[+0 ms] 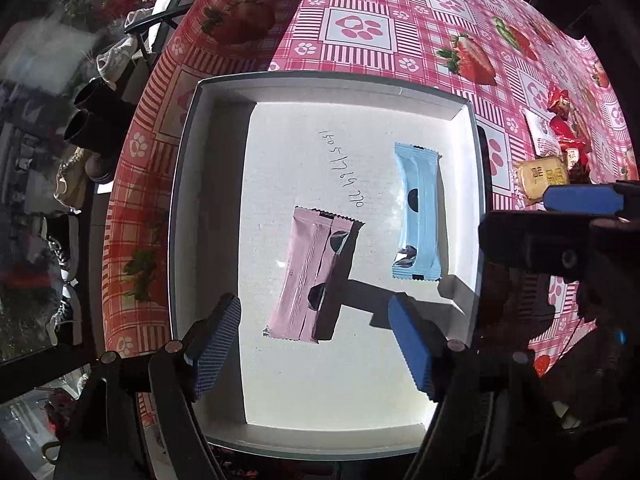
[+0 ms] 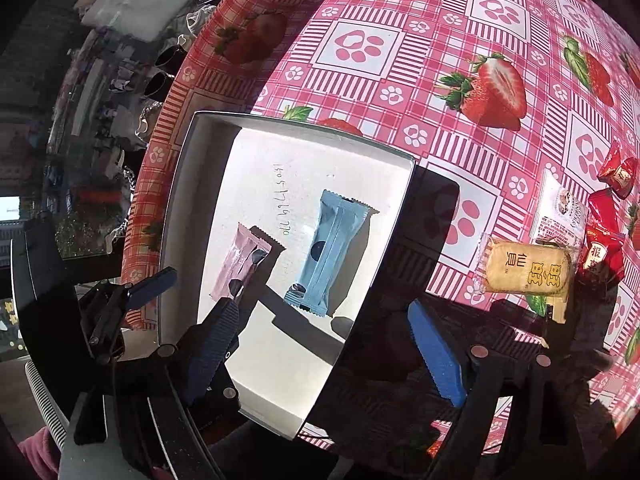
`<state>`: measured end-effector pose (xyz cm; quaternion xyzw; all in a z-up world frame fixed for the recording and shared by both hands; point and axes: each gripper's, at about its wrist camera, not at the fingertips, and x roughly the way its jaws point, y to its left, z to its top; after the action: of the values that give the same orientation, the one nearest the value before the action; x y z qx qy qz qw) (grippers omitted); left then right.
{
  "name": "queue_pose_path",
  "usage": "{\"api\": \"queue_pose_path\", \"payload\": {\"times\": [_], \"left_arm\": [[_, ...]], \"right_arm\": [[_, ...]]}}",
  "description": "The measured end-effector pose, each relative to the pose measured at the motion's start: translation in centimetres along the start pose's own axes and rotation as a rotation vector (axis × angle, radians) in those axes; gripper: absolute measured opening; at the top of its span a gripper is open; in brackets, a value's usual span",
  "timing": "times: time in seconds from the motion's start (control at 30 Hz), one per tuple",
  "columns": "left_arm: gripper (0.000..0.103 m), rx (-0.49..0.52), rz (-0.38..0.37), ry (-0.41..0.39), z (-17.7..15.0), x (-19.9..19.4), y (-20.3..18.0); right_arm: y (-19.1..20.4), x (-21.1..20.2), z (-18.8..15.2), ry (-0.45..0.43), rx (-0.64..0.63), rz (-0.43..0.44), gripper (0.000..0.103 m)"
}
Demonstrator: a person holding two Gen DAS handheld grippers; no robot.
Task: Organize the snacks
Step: 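Open both grippers to drop the bars inside the white box, then move both tools back over the snack pile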
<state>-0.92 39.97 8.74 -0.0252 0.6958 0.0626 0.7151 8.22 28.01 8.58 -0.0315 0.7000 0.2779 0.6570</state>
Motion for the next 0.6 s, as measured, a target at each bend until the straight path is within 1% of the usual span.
{"api": "queue_pose_path", "payload": {"times": [0.1,0.17,0.2,0.27,0.33,0.6], "left_arm": [[0.080,0.016,-0.002,0.014,-0.2,0.0,-0.8],[0.080,0.024,-0.008,0.017,-0.3,0.0,-1.4],[0.080,0.030,-0.012,0.019,-0.4,-0.1,-1.7],[0.080,0.041,-0.019,0.021,-0.5,-0.2,-2.4],[0.080,0.054,-0.022,0.022,-0.6,-0.4,-3.2],[0.080,0.124,-0.027,0.027,-1.0,-0.8,-6.6]], "right_arm": [[-1.8,0.1,-0.7,0.009,0.062,-0.030,0.088],[-3.5,0.1,-1.2,0.014,0.111,-0.048,0.100],[-4.4,0.0,-1.5,0.009,0.133,-0.060,0.103],[-6.1,-0.2,-2.3,0.002,0.165,-0.099,0.103],[-7.7,-0.2,-3.0,0.012,0.198,-0.118,0.103],[-13.7,0.0,-6.2,0.042,0.337,-0.107,0.103]]}}
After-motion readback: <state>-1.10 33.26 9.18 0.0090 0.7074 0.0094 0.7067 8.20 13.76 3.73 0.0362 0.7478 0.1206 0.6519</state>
